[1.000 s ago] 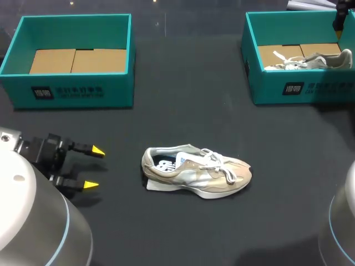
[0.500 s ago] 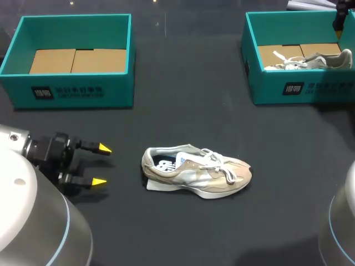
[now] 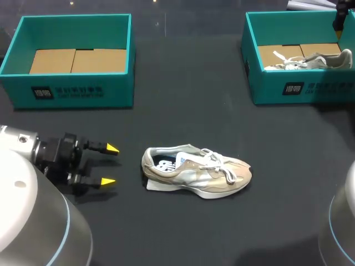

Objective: Take the shoe out of the shoebox, open the shoe tongue, remove and reinsert the insole, then place the shoe into the shoebox

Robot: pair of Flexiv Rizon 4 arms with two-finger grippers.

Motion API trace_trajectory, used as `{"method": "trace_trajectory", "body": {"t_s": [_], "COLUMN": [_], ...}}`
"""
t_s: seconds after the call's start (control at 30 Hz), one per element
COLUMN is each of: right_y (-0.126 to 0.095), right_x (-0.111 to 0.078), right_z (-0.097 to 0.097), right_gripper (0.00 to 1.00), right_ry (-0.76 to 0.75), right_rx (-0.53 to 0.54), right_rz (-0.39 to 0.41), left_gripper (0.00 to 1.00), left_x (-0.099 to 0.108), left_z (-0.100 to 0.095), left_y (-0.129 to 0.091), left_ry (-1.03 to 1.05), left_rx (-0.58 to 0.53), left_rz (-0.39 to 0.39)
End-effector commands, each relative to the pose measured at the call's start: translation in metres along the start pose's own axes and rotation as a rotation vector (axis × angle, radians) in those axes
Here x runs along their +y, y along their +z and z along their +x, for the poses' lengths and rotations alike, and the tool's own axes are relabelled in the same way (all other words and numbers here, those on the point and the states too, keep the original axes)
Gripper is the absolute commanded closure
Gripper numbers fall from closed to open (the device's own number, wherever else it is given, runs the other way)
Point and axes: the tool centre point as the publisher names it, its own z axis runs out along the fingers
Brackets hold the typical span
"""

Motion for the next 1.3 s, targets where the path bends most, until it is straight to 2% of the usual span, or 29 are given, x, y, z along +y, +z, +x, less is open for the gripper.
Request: {"method": "trace_trajectory", "body": {"t_s": [0.03,0.1,0.43,0.73,1.3], "right_y": [0.000,0.000,0.000,0.000,0.000], "right_x": [0.000,0.000,0.000,0.000,0.000], "right_z": [0.000,0.000,0.000,0.000,0.000], "right_gripper": [0.00,0.00,0.00,0.00,0.00], "right_ry": [0.001,0.001,0.001,0.001,0.001], "right_rx": [0.000,0.000,0.000,0.000,0.000], "right_rz": [0.000,0.000,0.000,0.000,0.000], "left_gripper": [0.00,0.00,0.00,0.00,0.00], "left_x": [-0.001,0.002,0.002,-0.003,-0.005], "left_z": [0.001,0.004,0.005,-0.005,-0.007], "left_y": [-0.001,0.006,0.019,0.037,0.066], "left_ry": [0.000,0.017,0.036,0.006,-0.011], "left_rx": [-0.001,-0.014,-0.055,-0.065,-0.038], "left_rz": [-0.002,-0.029,-0.013,0.007,0.028]}}
